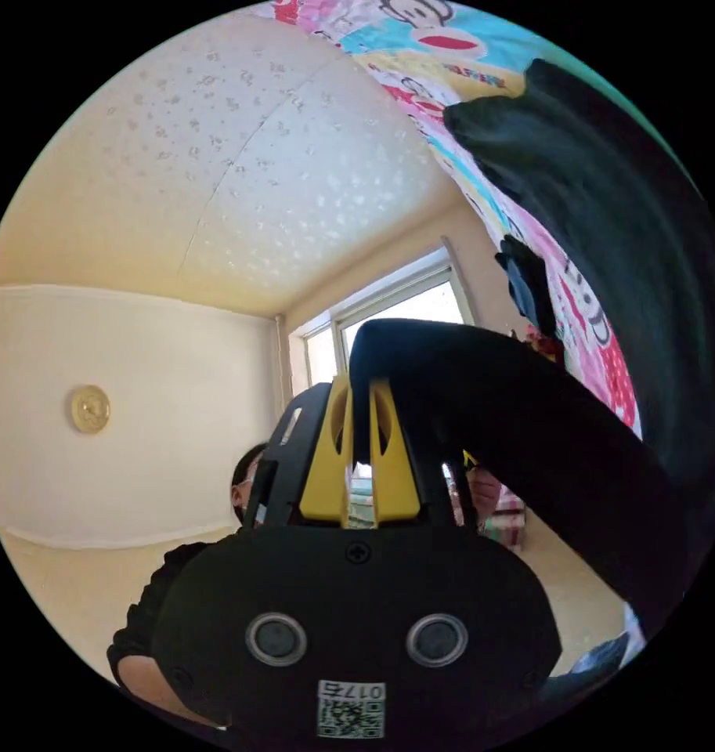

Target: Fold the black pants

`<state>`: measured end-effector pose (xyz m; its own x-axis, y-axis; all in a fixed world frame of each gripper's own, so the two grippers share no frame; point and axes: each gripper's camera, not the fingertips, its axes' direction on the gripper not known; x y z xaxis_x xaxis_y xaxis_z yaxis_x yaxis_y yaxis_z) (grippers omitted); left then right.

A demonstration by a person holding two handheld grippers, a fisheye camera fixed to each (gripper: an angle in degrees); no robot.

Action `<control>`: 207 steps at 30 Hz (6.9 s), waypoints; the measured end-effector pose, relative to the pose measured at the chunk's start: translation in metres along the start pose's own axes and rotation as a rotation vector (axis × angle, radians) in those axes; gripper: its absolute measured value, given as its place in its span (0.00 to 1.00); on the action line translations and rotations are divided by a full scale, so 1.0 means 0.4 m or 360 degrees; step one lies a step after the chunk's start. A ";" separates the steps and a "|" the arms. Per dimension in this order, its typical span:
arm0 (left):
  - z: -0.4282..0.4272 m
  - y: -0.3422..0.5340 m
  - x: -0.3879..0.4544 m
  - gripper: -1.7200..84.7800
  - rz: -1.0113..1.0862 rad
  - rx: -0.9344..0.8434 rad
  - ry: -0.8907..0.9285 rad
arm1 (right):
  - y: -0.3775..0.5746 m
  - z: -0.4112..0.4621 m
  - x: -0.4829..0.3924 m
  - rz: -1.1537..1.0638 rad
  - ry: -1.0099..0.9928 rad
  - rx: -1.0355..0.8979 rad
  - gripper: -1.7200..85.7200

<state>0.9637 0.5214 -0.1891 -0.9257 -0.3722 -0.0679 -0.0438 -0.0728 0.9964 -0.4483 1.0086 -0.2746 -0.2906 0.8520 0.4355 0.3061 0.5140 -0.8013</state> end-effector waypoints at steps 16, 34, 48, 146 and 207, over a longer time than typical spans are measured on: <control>-0.009 -0.331 -0.192 0.29 0.0367 -0.0080 -0.0337 | -0.414 0.138 0.121 -0.0565 0.0714 -0.0218 0.16; -0.015 0.240 -0.166 0.14 -0.0173 0.0354 -0.0832 | 0.282 -0.090 0.190 -0.0556 0.1596 0.0457 0.10; 0.056 0.211 -0.183 0.24 -0.0441 0.0534 -0.0700 | 0.189 -0.047 0.343 -0.0072 0.1345 0.0792 0.13; 0.168 0.701 -0.031 0.21 -0.0357 0.0521 -0.0675 | 0.412 -0.276 0.225 -0.0034 0.1287 0.0759 0.24; -0.954 0.056 0.219 0.17 -0.0315 0.1303 -0.0421 | 0.219 0.679 0.822 0.0210 0.0855 -0.0192 0.13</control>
<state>1.0251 0.1342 -0.1923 -0.9247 -0.1892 -0.3303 -0.3743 0.6100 0.6984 -0.7634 1.3068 -0.3131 0.2500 0.8245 0.5077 0.4191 0.3805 -0.8244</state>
